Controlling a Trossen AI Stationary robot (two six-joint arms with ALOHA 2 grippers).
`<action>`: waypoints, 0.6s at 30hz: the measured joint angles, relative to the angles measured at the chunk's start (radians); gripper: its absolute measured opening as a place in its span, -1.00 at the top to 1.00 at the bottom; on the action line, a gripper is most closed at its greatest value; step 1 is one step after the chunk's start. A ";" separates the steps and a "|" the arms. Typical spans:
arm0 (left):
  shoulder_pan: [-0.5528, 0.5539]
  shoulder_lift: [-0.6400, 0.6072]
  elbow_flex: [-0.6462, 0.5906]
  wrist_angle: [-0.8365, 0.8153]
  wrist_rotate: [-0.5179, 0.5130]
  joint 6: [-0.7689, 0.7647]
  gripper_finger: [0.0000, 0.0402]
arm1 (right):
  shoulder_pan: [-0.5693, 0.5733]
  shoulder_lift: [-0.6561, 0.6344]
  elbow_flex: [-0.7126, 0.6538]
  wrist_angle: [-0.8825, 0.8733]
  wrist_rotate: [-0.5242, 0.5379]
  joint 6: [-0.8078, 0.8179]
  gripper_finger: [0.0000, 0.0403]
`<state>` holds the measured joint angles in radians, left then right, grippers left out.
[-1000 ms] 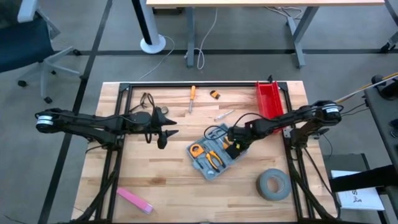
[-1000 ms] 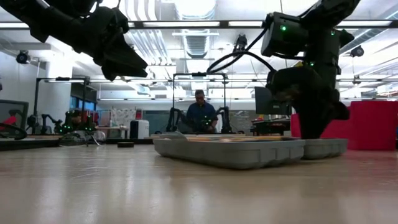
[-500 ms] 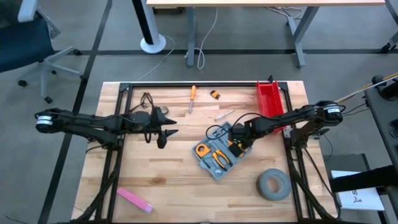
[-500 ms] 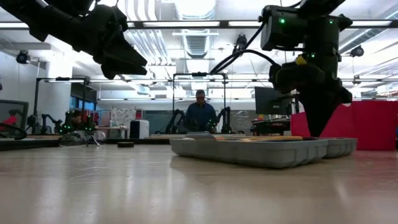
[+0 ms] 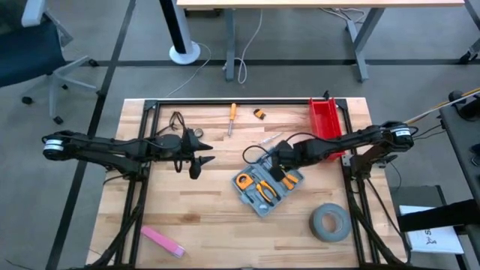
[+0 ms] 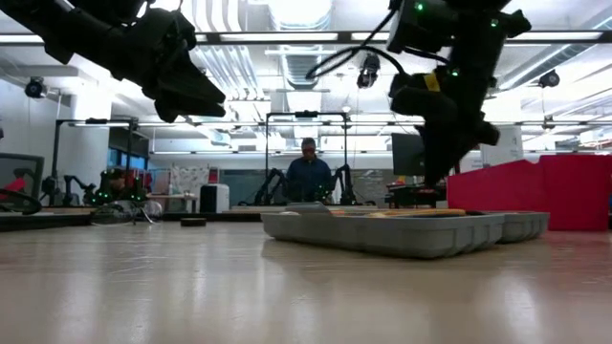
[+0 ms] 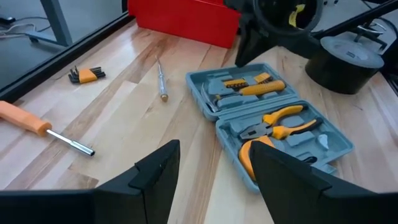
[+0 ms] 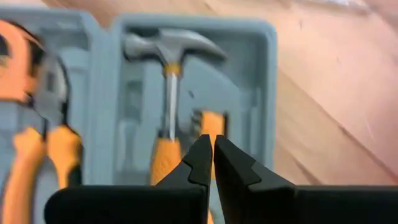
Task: Prefit tool cases
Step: Adjust the gray pre-fit tool case
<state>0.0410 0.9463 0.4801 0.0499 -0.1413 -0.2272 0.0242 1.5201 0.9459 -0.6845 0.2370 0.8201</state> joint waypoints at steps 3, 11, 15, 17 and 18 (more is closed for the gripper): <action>0.000 0.000 0.000 0.000 0.000 0.000 -0.01 | -0.008 0.000 0.000 0.037 0.029 -0.021 0.96; 0.000 0.001 0.000 0.000 0.054 -0.034 -0.01 | -0.058 -0.001 -0.001 0.035 0.108 -0.037 0.61; 0.000 0.019 0.000 -0.002 0.183 -0.116 -0.01 | -0.079 -0.002 -0.001 0.036 0.124 -0.036 0.44; -0.002 0.040 0.000 0.000 0.263 -0.163 -0.01 | -0.078 -0.010 -0.002 0.027 0.126 -0.022 0.38; -0.007 0.053 0.000 0.001 0.291 -0.178 -0.01 | -0.075 -0.016 -0.002 0.020 0.130 -0.016 0.36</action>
<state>0.0340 0.9994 0.4801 0.0512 0.1496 -0.4048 -0.0509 1.5040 0.9443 -0.6640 0.3672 0.8044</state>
